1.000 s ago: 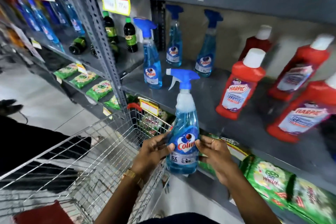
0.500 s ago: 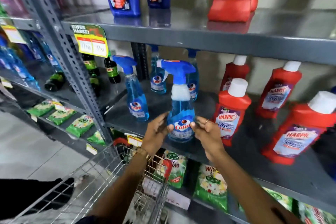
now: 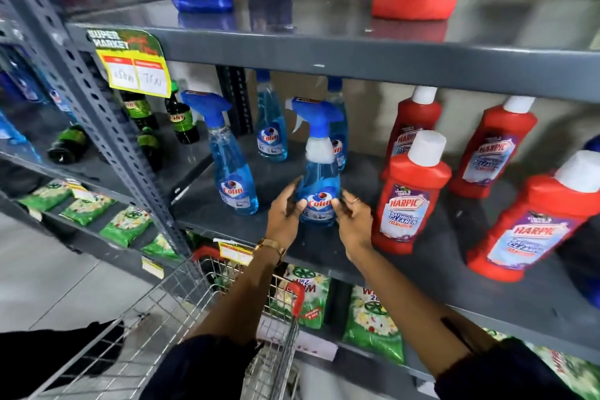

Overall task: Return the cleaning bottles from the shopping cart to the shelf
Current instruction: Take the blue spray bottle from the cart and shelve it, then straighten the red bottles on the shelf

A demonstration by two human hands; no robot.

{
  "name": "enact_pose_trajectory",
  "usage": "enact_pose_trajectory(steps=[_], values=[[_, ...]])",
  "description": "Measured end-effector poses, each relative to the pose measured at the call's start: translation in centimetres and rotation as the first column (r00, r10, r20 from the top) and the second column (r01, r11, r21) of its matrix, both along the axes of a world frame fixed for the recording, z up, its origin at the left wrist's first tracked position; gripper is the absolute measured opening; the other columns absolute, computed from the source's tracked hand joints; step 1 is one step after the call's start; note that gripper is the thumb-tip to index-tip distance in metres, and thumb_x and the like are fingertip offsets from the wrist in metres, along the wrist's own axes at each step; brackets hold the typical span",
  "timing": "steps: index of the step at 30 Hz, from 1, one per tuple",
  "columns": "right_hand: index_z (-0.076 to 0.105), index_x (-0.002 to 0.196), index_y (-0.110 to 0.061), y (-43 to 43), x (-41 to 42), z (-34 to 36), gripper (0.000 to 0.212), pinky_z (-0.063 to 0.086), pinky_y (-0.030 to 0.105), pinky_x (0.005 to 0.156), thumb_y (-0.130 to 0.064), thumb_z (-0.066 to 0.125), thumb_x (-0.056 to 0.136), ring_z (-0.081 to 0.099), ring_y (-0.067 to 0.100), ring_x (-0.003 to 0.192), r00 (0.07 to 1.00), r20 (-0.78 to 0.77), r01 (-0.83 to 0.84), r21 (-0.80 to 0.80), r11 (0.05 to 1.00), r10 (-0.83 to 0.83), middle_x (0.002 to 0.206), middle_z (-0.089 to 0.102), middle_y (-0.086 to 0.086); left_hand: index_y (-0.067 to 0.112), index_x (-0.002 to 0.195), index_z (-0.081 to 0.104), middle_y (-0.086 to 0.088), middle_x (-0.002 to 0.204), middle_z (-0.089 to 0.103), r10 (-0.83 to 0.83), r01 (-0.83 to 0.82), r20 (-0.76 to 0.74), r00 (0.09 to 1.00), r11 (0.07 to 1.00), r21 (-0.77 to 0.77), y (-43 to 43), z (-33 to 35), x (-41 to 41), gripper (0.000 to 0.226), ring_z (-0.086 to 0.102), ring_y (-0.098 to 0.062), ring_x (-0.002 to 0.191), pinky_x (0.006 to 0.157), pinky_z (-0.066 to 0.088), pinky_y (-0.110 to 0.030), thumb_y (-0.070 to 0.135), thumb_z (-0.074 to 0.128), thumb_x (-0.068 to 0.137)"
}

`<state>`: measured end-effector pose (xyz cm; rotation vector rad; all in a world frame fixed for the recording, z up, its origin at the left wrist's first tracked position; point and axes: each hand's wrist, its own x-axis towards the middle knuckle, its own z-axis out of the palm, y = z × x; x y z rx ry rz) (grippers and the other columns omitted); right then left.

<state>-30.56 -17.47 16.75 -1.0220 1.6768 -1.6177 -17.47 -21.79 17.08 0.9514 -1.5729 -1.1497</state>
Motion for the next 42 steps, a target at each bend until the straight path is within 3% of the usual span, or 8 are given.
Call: enact_pose_trajectory(steps=[7, 13, 20, 22, 25, 29, 33, 42], values=[[0.049, 0.133, -0.001, 1.2, -0.5, -0.5, 0.043, 0.05, 0.026, 0.095, -0.012, 0.057, 0.092, 0.059, 0.02, 0.115, 0.995, -0.027, -0.093, 0.008, 0.996, 0.093, 0.131, 0.06, 0.015, 0.003, 0.14, 0.041, -0.016, 0.139, 0.053, 0.006, -0.005, 0.015, 1.0, 1.0, -0.026, 0.6, -1.0, 0.1, 0.05, 0.054, -0.027, 0.125, 0.094, 0.048, -0.009, -0.001, 0.053, 0.092], [0.046, 0.135, -0.002, 3.7, 0.0, 0.3, 0.044, 0.045, 0.014, 0.093, -0.017, 0.053, 0.095, 0.054, 0.014, 0.118, 0.989, 0.033, -0.145, 0.035, 0.989, 0.144, 0.134, 0.056, 0.013, 0.007, 0.141, 0.04, -0.015, 0.142, 0.05, 0.065, -0.064, 0.03, 0.997, 0.998, -0.007, 0.7, -1.0, -0.2, 0.051, 0.05, -0.026, 0.13, 0.106, 0.046, -0.036, 0.0, 0.053, 0.092], [0.067, 0.087, -0.03, 14.9, -3.0, -2.1, 0.014, 0.053, 0.019, 0.075, -0.042, 0.062, 0.085, 0.067, 0.005, 0.08, 0.946, 0.071, 0.323, -0.12, 0.939, -0.317, 0.084, 0.072, -0.013, 0.021, 0.149, 0.018, -0.003, 0.158, 0.022, 0.312, -0.315, -0.095, 0.945, 0.949, -0.01, 6.5, -1.0, -2.1, 0.078, 0.025, -0.017, 0.145, 0.119, 0.026, -0.037, 0.015, 0.065, 0.087], [0.059, 0.09, -0.033, 16.8, -5.8, -1.8, 0.025, 0.048, 0.012, 0.074, -0.052, 0.069, 0.077, 0.062, 0.007, 0.081, 0.853, 0.065, 0.521, -0.177, 0.835, -0.518, 0.087, 0.066, -0.015, 0.029, 0.147, 0.022, 0.003, 0.154, 0.028, 0.298, -0.322, -0.148, 0.943, 0.929, -0.182, 9.7, -0.4, -3.8, 0.075, 0.03, -0.012, 0.142, 0.118, 0.028, -0.026, 0.028, 0.064, 0.085], [0.049, 0.121, -0.018, 17.4, -10.5, -1.8, 0.073, 0.044, 0.038, 0.1, -0.041, 0.084, 0.061, 0.05, 0.029, 0.116, 0.69, -0.103, 0.711, -0.09, 0.698, -0.716, 0.122, 0.053, 0.014, 0.032, 0.147, 0.015, 0.01, 0.155, 0.024, 0.123, -0.135, -0.068, 0.99, 0.964, -0.227, 13.2, 0.0, -8.1, 0.09, 0.024, -0.003, 0.143, 0.115, 0.022, -0.012, 0.042, 0.07, 0.076], [0.027, 0.141, 0.002, 15.6, -14.7, -0.9, 0.122, 0.029, 0.047, 0.112, -0.027, 0.095, 0.045, 0.035, 0.037, 0.132, 0.67, -0.24, 0.732, 0.059, 0.679, -0.702, 0.141, 0.04, 0.026, 0.013, 0.15, 0.002, -0.007, 0.153, 0.019, 0.058, -0.05, 0.092, 0.994, 0.995, -0.081, 12.7, -0.1, -13.1, 0.123, 0.021, -0.019, 0.144, 0.119, 0.019, -0.032, 0.037, 0.082, 0.06], [0.04, 0.128, -0.007, 14.8, -17.0, -1.5, 0.094, 0.047, 0.037, 0.092, -0.017, 0.092, 0.05, 0.058, 0.036, 0.109, 0.756, -0.189, 0.647, 0.081, 0.758, -0.626, 0.117, 0.062, 0.018, 0.012, 0.15, 0.004, -0.015, 0.15, 0.033, 0.074, -0.067, 0.202, 0.977, 0.997, -0.043, 10.4, -1.2, -15.0, 0.121, 0.039, -0.031, 0.135, 0.111, 0.035, -0.039, 0.014, 0.085, 0.06], [0.045, 0.114, -0.012, 15.3, -18.3, -3.1, 0.079, 0.045, 0.03, 0.078, -0.04, 0.089, 0.055, 0.065, 0.031, 0.096, 0.773, -0.3, 0.613, 0.126, 0.78, -0.56, 0.106, 0.066, 0.013, 0.018, 0.149, 0.006, -0.012, 0.144, 0.041, 0.159, -0.148, 0.257, 0.953, 0.987, -0.064, 10.3, -2.8, -16.3, 0.113, 0.048, -0.033, 0.124, 0.099, 0.046, -0.05, 0.024, 0.082, 0.066]])
